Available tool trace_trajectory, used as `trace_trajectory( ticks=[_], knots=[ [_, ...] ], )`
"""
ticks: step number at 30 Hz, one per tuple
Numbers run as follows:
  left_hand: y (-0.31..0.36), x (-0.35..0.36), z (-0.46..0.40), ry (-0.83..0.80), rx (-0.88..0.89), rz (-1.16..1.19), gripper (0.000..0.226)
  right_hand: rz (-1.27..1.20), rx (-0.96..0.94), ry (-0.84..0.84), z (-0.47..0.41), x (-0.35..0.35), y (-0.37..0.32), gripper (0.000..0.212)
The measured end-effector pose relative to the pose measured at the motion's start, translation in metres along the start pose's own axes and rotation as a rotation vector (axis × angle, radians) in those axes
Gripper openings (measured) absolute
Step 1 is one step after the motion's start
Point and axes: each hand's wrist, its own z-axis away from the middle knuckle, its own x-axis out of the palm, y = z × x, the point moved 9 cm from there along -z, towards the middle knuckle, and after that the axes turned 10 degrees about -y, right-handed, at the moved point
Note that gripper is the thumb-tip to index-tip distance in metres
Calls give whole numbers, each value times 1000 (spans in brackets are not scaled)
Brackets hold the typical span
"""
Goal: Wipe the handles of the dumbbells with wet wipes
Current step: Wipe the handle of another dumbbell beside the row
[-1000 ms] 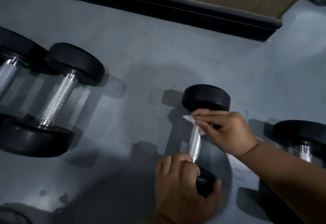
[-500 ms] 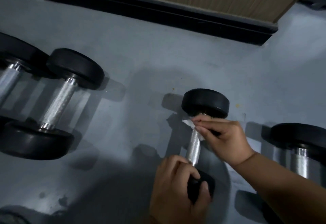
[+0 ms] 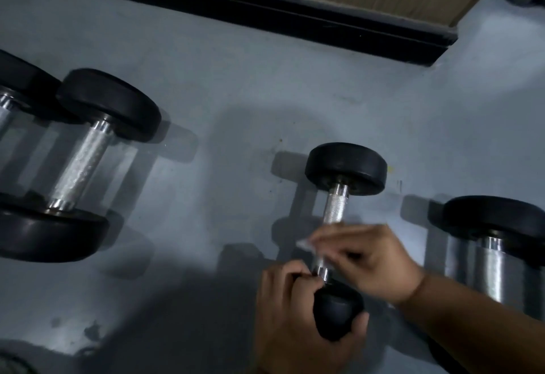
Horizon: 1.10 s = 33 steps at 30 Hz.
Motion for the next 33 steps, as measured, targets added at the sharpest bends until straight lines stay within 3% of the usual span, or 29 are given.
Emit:
trace_trajectory(
  ticks=[3,8,14,19,21,25,30,33],
  knots=[
    [1,1,-1,-14,14,-36,57,36,-68,-139,-6,5,-6,16],
    [1,5,0,-14,60,-85,55,83,73,219,-21,-42,22,14],
    [-1,4,0,-22,62,-70,53,45,-45,-134,-2,9,-7,14],
    [0,7,2,-14,70,-73,56,148,55,200,-24,-44,17,15],
    [0,7,4,-15,58,-72,55,116,78,117,-11,-25,12,15],
    [-1,6,3,-1,52,-67,57,82,-58,-152,-2,8,-14,14],
    [2,8,5,-5,101,-77,58,179,61,182,-25,-46,17,14],
    [2,8,6,-14,98,-82,57,108,67,31,-9,-16,1,15]
  ],
)
